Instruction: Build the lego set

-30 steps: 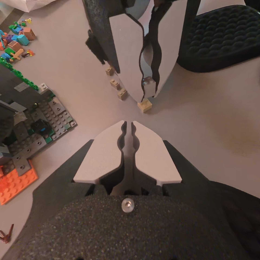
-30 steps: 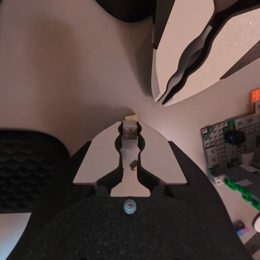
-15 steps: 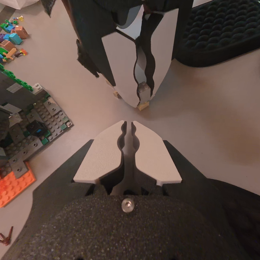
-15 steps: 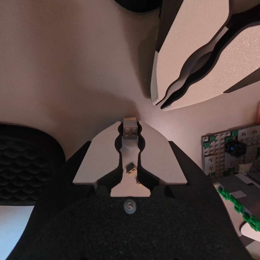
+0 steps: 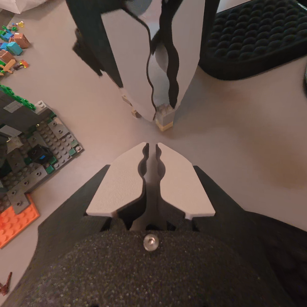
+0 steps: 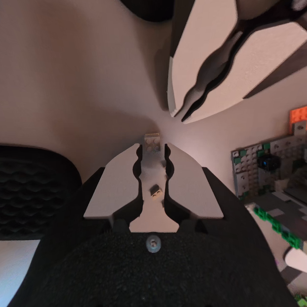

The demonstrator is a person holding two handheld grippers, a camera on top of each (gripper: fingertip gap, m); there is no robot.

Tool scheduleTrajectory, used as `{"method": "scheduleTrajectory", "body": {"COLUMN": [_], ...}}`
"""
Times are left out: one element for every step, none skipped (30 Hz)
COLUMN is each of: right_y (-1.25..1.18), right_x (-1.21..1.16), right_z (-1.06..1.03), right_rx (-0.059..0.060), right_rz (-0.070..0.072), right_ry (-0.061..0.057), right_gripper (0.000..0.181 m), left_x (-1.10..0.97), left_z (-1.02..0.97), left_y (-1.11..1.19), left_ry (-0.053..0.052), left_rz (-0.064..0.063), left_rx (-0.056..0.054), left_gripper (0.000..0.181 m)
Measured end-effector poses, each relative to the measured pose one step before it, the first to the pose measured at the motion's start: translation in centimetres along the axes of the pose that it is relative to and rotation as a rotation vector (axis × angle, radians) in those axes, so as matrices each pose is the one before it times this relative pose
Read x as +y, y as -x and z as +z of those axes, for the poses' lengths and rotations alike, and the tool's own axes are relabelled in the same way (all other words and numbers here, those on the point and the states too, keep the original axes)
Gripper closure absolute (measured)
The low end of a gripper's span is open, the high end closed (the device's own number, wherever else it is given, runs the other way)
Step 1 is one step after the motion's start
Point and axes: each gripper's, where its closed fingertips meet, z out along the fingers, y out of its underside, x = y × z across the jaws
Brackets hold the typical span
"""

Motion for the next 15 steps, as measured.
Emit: {"method": "scheduleTrajectory", "body": {"right_y": [0.009, -0.029, -0.095, -0.139, -0.147, -0.147, -0.088, 0.039, 0.104, 0.083, 0.052, 0.049, 0.112, 0.165, 0.186], "right_x": [0.036, 0.114, 0.193, 0.262, 0.364, 0.477, 0.463, 0.335, 0.230, 0.215, 0.257, 0.305, 0.289, 0.224, 0.240], "right_z": [-0.493, -0.521, -0.540, -0.545, -0.557, -0.520, -0.514, -0.503, -0.477, -0.427, -0.367, -0.291, -0.231, -0.151, -0.067], "right_rx": [0.0203, 0.0257, 0.0323, 0.0349, 0.0344, 0.0333, 0.0289, 0.0222, 0.0172, 0.0182, 0.0216, 0.0213, 0.0159, 0.0096, 0.0049], "right_rz": [0.0185, 0.0248, 0.0301, 0.0327, 0.0361, 0.0377, 0.0351, 0.0341, 0.0339, 0.0288, 0.0207, 0.0145, 0.0125, 0.0146, 0.0148], "right_ry": [-0.0201, -0.0199, -0.0214, -0.0254, -0.0254, -0.0209, -0.0229, -0.0304, -0.0330, -0.0289, -0.0214, -0.0140, -0.0131, -0.0153, -0.0134], "right_gripper": [0.156, 0.155, 0.155, 0.154, 0.154, 0.154, 0.154, 0.155, 0.155, 0.155, 0.156, 0.156, 0.157, 0.157, 0.157], "left_x": [-0.115, -0.146, -0.193, -0.295, -0.373, -0.279, -0.117, -0.094, -0.169, -0.145, -0.036, 0.049, 0.066, 0.050, 0.052], "left_z": [0.057, 0.110, 0.210, 0.268, 0.287, 0.296, 0.244, 0.211, 0.175, 0.182, 0.201, 0.221, 0.226, 0.240, 0.220], "left_y": [-0.154, -0.191, -0.295, -0.354, -0.304, -0.289, 0.016, 0.106, -0.003, -0.005, 0.067, -0.058, -0.119, -0.074, 0.014], "left_ry": [-0.0001, 0.0045, 0.0070, 0.0048, 0.0015, 0.0078, 0.0181, 0.0180, 0.0091, 0.0060, 0.0116, 0.0158, 0.0161, 0.0146, 0.0126], "left_rz": [-0.0058, -0.0132, -0.0220, -0.0271, -0.0235, -0.0106, 0.0023, -0.0013, -0.0143, -0.0230, -0.0162, -0.0051, -0.0046, -0.0052, -0.0047], "left_rx": [0.0029, 0.0017, 0.0067, 0.0073, 0.0014, 0.0001, -0.0207, -0.0237, -0.0098, -0.0037, -0.0066, -0.0007, 0.0011, -0.0010, -0.0062], "left_gripper": [0.172, 0.169, 0.165, 0.158, 0.153, 0.150, 0.147, 0.147, 0.146, 0.147, 0.149, 0.149, 0.150, 0.150, 0.150]}}
